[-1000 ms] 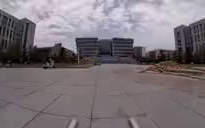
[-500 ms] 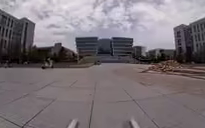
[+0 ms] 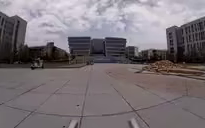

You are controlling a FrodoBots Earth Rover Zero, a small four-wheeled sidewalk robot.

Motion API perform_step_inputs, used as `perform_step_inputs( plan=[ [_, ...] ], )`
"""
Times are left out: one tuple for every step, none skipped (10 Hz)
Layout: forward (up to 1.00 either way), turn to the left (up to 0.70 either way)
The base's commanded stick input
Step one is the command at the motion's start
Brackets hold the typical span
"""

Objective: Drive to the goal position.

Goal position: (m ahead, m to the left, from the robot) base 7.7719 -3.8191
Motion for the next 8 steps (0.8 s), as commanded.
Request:
perform_step_inputs(
  plan=[
    [0.70,0.00],
    [0.70,0.00],
    [0.70,0.00],
    [0.70,0.00],
    [0.70,0.00],
    [0.70,0.00],
    [0.70,0.00],
    [0.70,0.00]
  ],
)
